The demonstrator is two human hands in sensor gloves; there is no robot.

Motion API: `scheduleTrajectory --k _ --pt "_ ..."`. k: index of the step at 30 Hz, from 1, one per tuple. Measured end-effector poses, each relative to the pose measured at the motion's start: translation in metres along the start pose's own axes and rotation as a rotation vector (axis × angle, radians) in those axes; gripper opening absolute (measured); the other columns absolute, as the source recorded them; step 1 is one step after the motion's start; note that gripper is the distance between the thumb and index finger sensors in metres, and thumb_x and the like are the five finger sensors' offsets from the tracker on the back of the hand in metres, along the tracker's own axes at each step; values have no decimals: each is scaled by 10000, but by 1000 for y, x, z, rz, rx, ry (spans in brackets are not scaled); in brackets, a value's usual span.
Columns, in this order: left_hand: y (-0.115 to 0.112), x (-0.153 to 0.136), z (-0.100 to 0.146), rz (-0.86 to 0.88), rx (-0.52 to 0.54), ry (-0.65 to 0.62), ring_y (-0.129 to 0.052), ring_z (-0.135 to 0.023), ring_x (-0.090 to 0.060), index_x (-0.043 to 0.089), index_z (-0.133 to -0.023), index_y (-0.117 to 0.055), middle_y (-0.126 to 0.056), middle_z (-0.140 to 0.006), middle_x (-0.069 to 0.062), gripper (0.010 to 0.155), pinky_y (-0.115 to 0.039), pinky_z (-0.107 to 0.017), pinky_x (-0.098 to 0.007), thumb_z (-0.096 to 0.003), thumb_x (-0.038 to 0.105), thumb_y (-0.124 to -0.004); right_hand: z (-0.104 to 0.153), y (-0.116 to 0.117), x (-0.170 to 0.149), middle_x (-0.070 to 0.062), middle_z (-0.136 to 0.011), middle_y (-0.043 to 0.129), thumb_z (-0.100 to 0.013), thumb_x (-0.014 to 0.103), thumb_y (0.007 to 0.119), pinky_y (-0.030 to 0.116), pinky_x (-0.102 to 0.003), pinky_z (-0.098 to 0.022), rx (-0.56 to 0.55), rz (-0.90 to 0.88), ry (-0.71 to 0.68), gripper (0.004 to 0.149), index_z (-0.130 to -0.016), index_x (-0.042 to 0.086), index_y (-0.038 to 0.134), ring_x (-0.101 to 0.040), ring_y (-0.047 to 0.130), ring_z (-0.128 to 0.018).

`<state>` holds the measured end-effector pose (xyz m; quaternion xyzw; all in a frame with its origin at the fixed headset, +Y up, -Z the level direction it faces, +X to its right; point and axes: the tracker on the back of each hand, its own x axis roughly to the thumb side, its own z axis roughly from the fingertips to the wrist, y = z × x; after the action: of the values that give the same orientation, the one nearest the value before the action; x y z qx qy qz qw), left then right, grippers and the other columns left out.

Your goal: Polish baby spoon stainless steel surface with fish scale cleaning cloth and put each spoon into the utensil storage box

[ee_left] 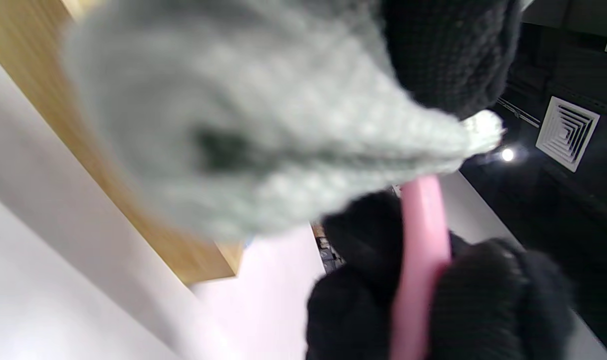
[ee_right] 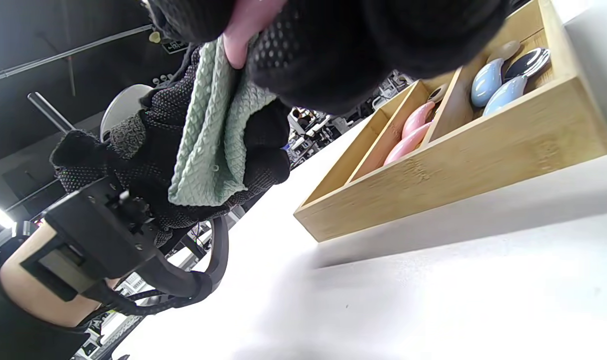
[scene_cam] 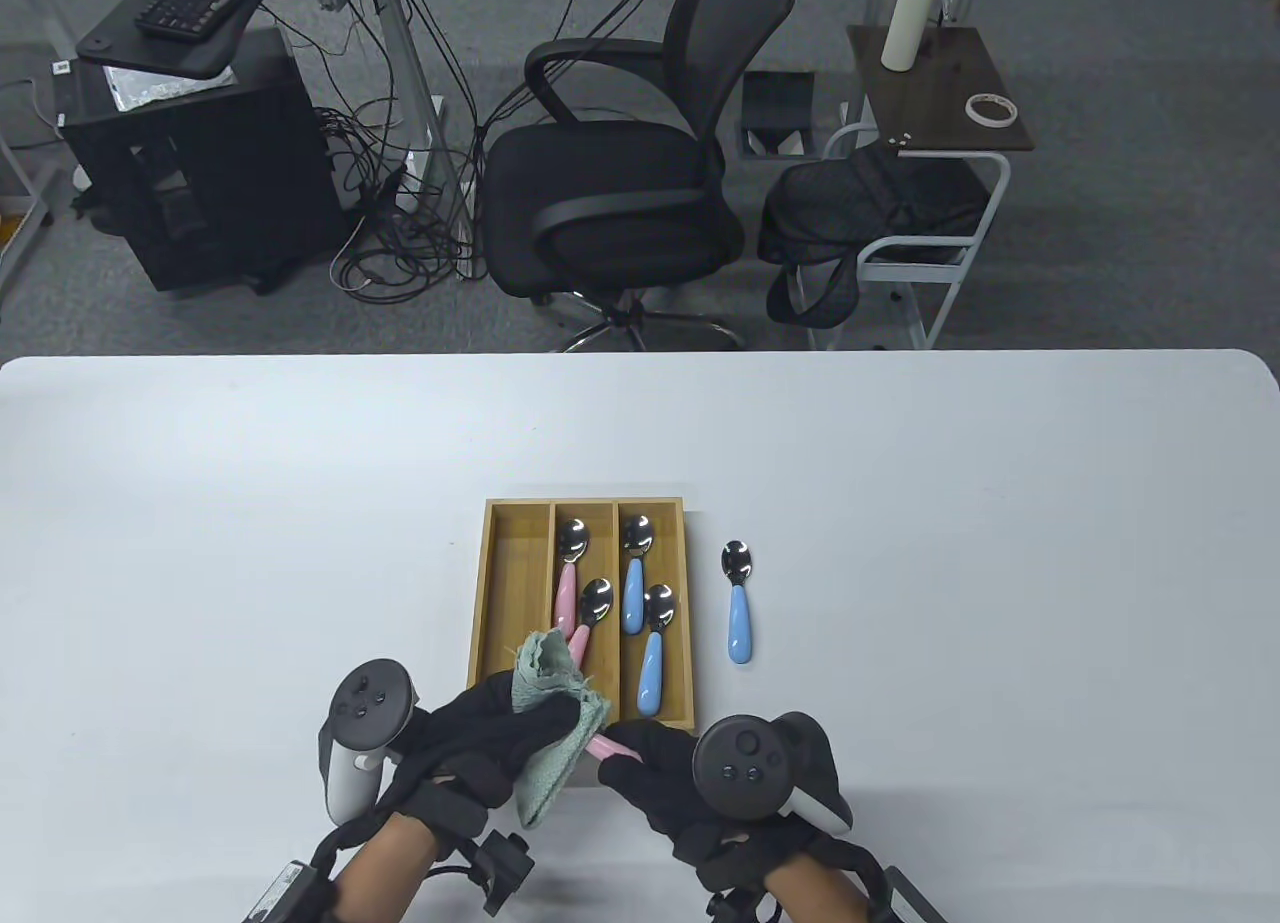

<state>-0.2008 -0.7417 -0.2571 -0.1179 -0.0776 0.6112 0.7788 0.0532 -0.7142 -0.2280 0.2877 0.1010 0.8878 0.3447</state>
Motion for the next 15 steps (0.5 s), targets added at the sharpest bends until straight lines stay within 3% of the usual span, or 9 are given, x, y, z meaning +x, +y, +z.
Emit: scheduleTrajectory --k 8,15 --pt "-3 2 3 -91 40 21 -1126 -466 -109 46 -853 -839 -1017 -651 -42 566 -965 -401 -349 -602 514 -641 -1 1 -4 -6 -726 844 -646 487 533 889 -254 -294 6 5 23 561 -1000 62 626 -98 954 -384" --pt "-3 -5 -3 136 -82 44 -1108 -582 -194 28 -949 -758 -963 -781 -118 541 -948 -463 -394 -612 440 -658 0 -1 -4 -4 -718 846 -647 484 528 890 -252 -289 -9 14 16 560 -997 59 630 -95 954 -378"
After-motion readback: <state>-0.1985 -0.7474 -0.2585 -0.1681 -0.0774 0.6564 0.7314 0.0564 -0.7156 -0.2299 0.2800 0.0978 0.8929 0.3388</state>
